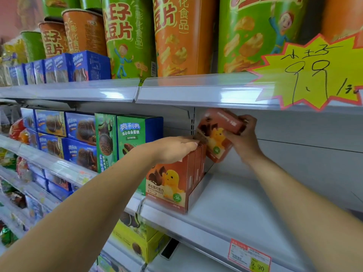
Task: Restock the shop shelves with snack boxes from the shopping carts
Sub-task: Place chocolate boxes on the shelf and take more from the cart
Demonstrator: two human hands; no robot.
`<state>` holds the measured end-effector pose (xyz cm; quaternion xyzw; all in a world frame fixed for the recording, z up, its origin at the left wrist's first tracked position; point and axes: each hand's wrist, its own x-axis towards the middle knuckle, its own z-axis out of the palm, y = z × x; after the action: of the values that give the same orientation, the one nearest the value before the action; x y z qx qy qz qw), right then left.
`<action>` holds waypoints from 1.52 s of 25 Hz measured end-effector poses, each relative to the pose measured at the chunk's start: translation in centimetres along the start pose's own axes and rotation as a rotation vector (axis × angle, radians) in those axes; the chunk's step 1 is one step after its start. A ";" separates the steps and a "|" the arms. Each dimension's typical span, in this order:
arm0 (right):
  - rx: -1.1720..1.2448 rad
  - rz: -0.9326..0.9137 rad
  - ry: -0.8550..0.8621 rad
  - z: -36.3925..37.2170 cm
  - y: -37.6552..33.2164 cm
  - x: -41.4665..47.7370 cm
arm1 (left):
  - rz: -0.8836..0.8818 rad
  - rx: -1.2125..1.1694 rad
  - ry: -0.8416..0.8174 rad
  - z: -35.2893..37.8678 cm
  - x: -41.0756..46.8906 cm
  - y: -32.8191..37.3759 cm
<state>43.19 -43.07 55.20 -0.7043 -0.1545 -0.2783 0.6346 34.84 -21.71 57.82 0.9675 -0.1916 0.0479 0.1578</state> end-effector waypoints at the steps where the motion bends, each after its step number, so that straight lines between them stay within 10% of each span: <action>1: 0.038 0.016 -0.049 1.2 0.5 0.5 | -0.003 0.020 -0.012 0.0 0.3 -0.2; 16: -0.073 0.331 -0.511 4.1 3.1 0.1 | -0.059 -0.063 0.235 0.6 -0.8 0.0; 23: -0.308 -0.324 -0.177 3.3 -3.1 -3.8 | -0.053 -0.293 0.521 0.7 -9.7 -2.8; 29: -0.203 -0.802 -0.134 7.8 -6.2 -15.7 | -0.231 -0.534 0.445 5.9 -23.5 -9.9; 38: -0.216 -0.302 -1.022 26.5 7.1 -40.1 | -0.843 -0.751 0.301 20.7 -42.9 -23.5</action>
<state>20.48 -12.76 24.81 -0.7810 -0.5133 -0.0027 0.3558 4.99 7.43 24.92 0.8206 0.2308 0.0465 0.5207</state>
